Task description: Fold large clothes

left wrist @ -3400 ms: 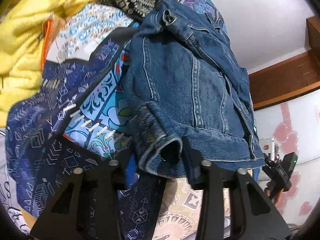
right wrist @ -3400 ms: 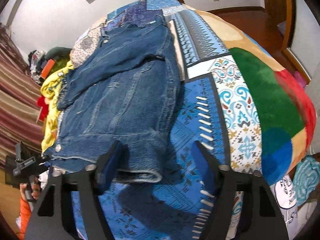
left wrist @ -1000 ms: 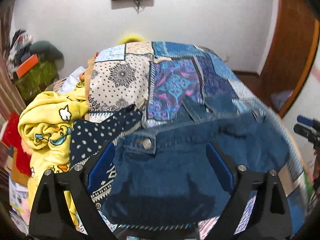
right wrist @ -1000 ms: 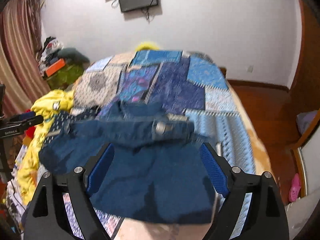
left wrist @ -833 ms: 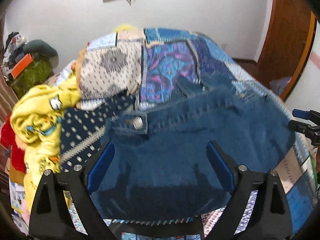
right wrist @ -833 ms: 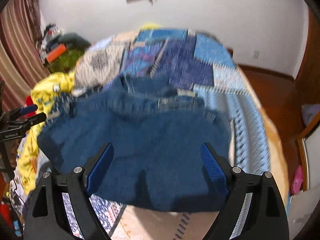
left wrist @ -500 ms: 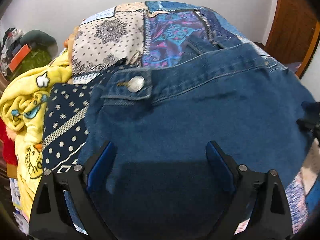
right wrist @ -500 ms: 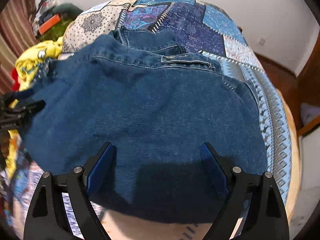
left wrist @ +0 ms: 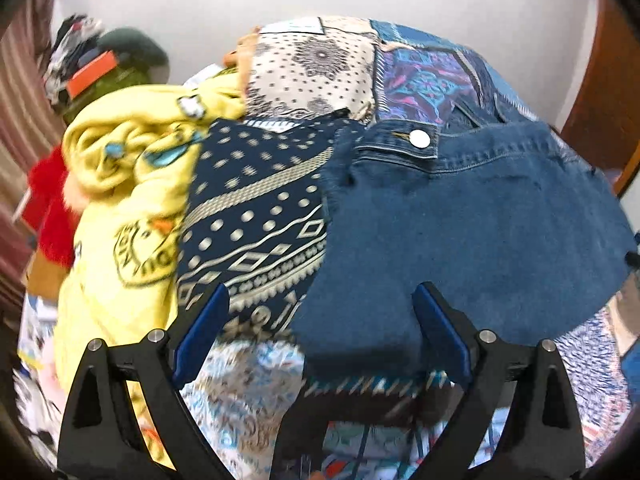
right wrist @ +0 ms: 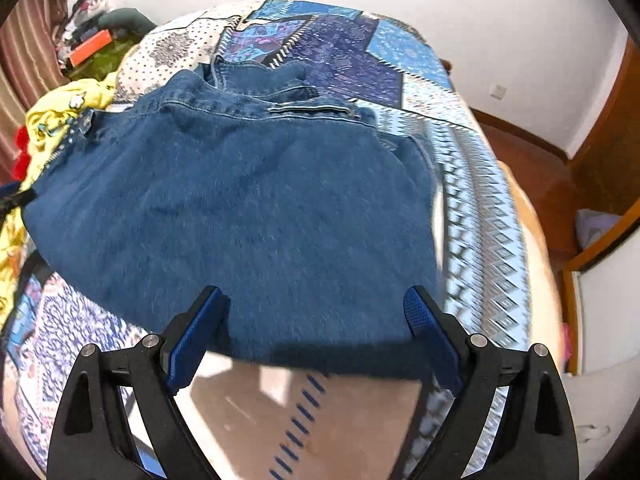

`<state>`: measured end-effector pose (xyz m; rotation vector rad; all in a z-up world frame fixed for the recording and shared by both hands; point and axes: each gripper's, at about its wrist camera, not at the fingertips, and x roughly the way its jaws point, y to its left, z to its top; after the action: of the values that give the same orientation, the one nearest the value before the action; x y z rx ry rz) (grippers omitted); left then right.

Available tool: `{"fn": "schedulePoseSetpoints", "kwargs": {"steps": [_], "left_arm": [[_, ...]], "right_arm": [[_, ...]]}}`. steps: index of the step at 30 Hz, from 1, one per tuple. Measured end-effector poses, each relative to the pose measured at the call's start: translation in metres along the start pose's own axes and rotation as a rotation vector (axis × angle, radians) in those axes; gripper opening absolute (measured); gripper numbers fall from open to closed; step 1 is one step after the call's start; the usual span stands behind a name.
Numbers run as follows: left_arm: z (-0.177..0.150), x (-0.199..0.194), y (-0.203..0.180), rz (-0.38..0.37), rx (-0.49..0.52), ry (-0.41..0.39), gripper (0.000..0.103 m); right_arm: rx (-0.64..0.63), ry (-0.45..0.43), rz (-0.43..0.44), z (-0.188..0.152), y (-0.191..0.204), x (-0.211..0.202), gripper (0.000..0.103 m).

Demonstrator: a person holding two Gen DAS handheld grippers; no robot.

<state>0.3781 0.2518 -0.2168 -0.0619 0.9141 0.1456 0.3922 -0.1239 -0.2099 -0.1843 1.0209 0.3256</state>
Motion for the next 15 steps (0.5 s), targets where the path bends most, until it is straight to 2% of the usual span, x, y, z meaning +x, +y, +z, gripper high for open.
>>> {"fn": "schedulePoseSetpoints", "kwargs": {"steps": [2, 5, 11, 15], "left_arm": [[-0.005, -0.012, 0.007, 0.005, -0.03, -0.007, 0.094], [-0.014, -0.032, 0.012, -0.02, -0.076, -0.038, 0.094], [-0.031, -0.048, 0.014, -0.21, -0.28, -0.056, 0.094], [-0.041, -0.03, 0.003, -0.333, -0.363, 0.022, 0.094]], "right_arm": [[0.009, 0.017, -0.044, -0.005, 0.001, -0.004, 0.09], [0.032, 0.028, -0.037, -0.011, -0.003, -0.011, 0.09], [0.052, -0.044, -0.021, -0.006, 0.004, -0.041, 0.09], [0.017, -0.097, -0.014, 0.004, 0.021, -0.055, 0.09]]}}
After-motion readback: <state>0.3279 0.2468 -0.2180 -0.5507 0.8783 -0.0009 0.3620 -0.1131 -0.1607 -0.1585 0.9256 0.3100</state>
